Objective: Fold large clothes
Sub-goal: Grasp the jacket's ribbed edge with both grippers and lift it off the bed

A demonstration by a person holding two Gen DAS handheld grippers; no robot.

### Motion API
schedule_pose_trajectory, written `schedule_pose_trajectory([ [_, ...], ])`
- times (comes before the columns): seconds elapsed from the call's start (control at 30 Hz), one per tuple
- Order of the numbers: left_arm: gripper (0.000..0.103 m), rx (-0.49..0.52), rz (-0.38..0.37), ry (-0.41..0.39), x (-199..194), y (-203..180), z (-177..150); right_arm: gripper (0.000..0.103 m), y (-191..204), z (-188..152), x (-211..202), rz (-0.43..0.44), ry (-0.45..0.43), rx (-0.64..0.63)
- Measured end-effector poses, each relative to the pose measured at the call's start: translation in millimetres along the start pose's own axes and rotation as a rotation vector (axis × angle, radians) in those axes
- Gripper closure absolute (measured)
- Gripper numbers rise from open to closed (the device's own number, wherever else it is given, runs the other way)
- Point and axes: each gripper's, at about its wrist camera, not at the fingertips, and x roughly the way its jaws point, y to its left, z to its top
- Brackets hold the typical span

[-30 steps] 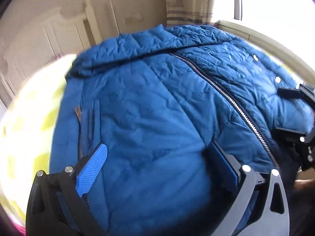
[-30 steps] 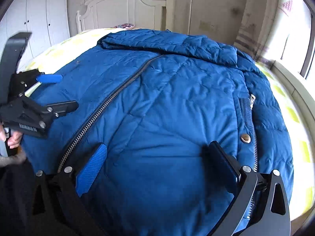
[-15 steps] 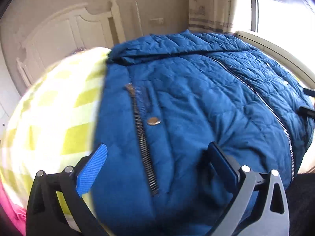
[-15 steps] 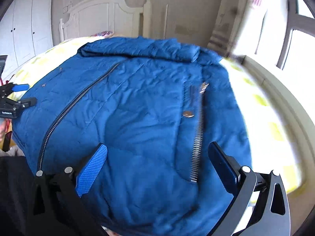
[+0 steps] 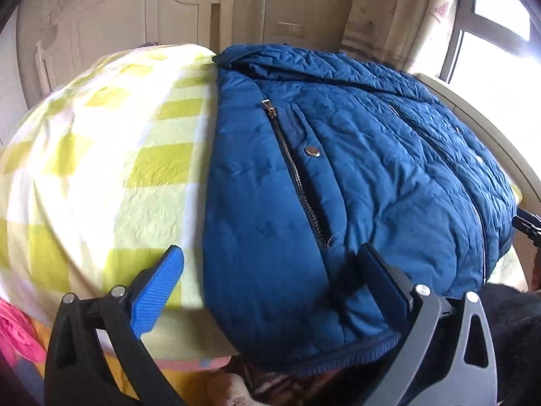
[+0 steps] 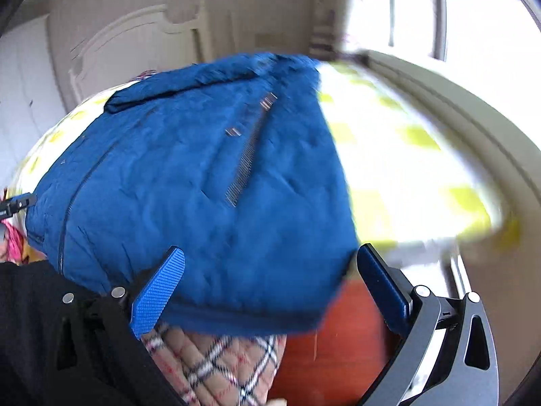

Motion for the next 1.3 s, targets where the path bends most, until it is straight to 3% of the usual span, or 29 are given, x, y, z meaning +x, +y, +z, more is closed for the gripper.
schedule_pose_trajectory([
  [0.1, 0.01, 0.012, -0.017, -0.004, 0, -4, 0, 0.007, -13, -10, 2, 0.027, 0.011, 0.053],
  [0.2, 0.028, 0.042, -0.05, -0.009, -2, -12, 0, 0.024, -26, -17, 12, 0.155, 0.006, 0.117],
  [0.27, 0.041, 0.045, -0.085, -0.011, -5, -11, -1, 0.035, -28, -18, 16, 0.19, 0.004, 0.128],
  [0.33, 0.064, 0.028, -0.1, -0.021, -9, -7, 0, 0.045, -20, -18, 12, 0.195, -0.008, 0.084],
  [0.37, 0.081, 0.019, -0.088, -0.027, -12, -5, 1, 0.05, -15, -18, 7, 0.184, -0.012, 0.056],
  [0.4, 0.085, 0.019, -0.051, -0.028, -13, -4, 1, 0.053, -11, -18, 1, 0.176, -0.018, 0.032],
  [0.47, 0.085, 0.011, -0.059, -0.024, -14, -1, 0, 0.065, -3, -18, -10, 0.165, -0.042, -0.009],
  [0.6, 0.069, -0.061, -0.081, -0.008, -9, 11, -1, 0.065, 4, -16, -12, 0.152, -0.05, -0.042],
  [0.63, 0.059, -0.067, -0.087, -0.009, -9, 13, 0, 0.064, 3, -15, -10, 0.154, -0.042, -0.035],
  [0.67, 0.038, -0.063, -0.095, -0.006, -10, 13, 0, 0.063, 1, -14, -7, 0.156, -0.032, -0.024],
  [0.7, 0.026, -0.055, -0.086, 0.0, -10, 11, 0, 0.063, 0, -12, -4, 0.159, -0.027, -0.013],
  [0.73, 0.021, -0.045, -0.088, 0.004, -10, 10, -1, 0.063, 1, -12, -2, 0.159, -0.026, -0.012],
  [0.8, 0.024, 0.038, -0.051, 0.014, -10, -2, -6, 0.062, 3, -11, 1, 0.152, -0.023, -0.02],
  [0.97, 0.06, 0.013, -0.073, 0.037, -26, 4, -21, 0.062, -1, -14, 0, 0.176, -0.025, -0.002],
  [1.13, 0.06, -0.085, -0.143, 0.066, -29, 22, -36, 0.06, -6, -15, 2, 0.206, -0.023, 0.009],
  [1.17, 0.049, -0.089, -0.153, 0.085, -25, 23, -37, 0.058, -8, -15, 2, 0.215, -0.018, 0.013],
  [1.23, 0.037, -0.094, -0.158, 0.098, -20, 23, -36, 0.055, -11, -15, 3, 0.214, -0.004, 0.019],
  [1.3, 0.035, -0.125, -0.191, 0.112, -10, 27, -36, 0.052, -12, -16, 2, 0.207, 0.008, 0.019],
])
